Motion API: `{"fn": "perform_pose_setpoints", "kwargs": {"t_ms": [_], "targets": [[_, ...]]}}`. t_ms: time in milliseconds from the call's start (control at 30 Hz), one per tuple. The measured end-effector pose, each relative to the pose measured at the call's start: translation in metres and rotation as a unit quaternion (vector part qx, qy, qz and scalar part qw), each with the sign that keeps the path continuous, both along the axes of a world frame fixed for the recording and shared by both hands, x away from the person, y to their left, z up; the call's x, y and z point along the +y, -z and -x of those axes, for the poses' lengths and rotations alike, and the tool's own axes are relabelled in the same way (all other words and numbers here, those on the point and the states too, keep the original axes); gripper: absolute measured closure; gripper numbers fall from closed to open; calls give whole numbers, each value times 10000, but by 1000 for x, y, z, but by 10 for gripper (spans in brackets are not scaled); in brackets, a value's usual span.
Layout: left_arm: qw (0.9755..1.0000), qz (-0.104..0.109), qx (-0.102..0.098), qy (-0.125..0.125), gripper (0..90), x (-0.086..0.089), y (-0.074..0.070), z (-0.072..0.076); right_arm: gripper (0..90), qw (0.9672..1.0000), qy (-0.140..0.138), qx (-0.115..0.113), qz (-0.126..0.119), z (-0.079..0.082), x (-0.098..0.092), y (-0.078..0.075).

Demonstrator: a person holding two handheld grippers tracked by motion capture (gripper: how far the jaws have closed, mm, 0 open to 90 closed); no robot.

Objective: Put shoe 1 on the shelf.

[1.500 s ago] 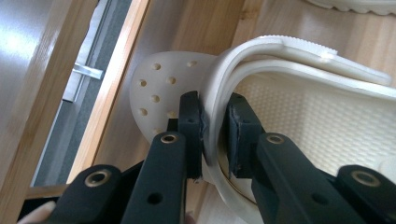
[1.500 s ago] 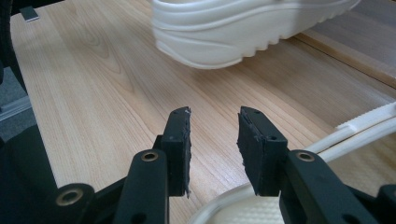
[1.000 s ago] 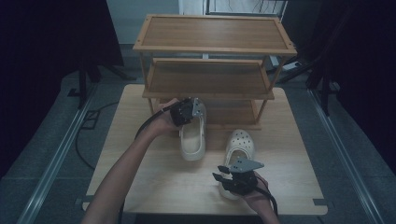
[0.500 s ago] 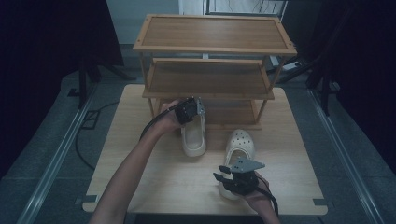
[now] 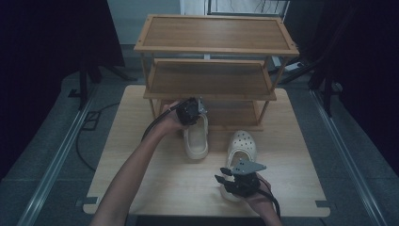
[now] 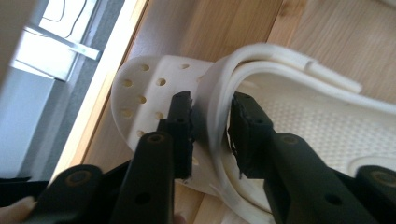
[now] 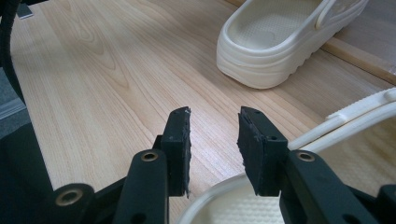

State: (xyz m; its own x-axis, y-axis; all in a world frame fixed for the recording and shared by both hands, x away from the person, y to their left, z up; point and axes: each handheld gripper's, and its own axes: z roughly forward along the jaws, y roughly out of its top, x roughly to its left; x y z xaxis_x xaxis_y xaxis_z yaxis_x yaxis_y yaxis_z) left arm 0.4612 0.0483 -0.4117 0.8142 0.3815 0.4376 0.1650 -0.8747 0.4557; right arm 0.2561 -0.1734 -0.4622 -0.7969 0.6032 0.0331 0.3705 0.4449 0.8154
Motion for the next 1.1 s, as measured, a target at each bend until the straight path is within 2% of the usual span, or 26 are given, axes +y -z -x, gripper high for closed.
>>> {"fn": "perform_pose_setpoints", "kwargs": {"t_ms": [67,200,500,533,567,600,700,933,1033,1067,1100], "targets": [[10000,35,19,11,626,0,-2,2,636,10000,-1,7,5,0,0,0],[9999,95,97,105,582,1,-6,9,636,10000,-3,13,37,0,0,0],[9994,322,16,129,536,11,-17,21,635,10000,-9,1,15,0,1,0],[9989,443,-22,123,534,12,-19,24,634,10000,-14,-10,28,0,1,0],[9989,443,-22,123,534,12,-19,24,634,10000,-14,-10,28,0,1,0],[9994,299,-27,198,534,15,-23,26,635,10000,-16,-7,30,0,1,0],[9992,327,-64,240,534,16,-27,32,634,10000,-22,-4,44,0,2,1],[9983,403,-74,412,547,14,-33,57,633,10000,-16,-1,58,1,3,1],[9974,556,-84,447,555,12,-31,70,633,10000,-24,-15,64,1,3,1],[9975,468,-49,526,560,11,-29,76,633,10000,-27,-15,59,1,4,1],[9973,477,-10,556,569,10,-26,81,633,10000,-33,-16,62,1,4,1]]}}
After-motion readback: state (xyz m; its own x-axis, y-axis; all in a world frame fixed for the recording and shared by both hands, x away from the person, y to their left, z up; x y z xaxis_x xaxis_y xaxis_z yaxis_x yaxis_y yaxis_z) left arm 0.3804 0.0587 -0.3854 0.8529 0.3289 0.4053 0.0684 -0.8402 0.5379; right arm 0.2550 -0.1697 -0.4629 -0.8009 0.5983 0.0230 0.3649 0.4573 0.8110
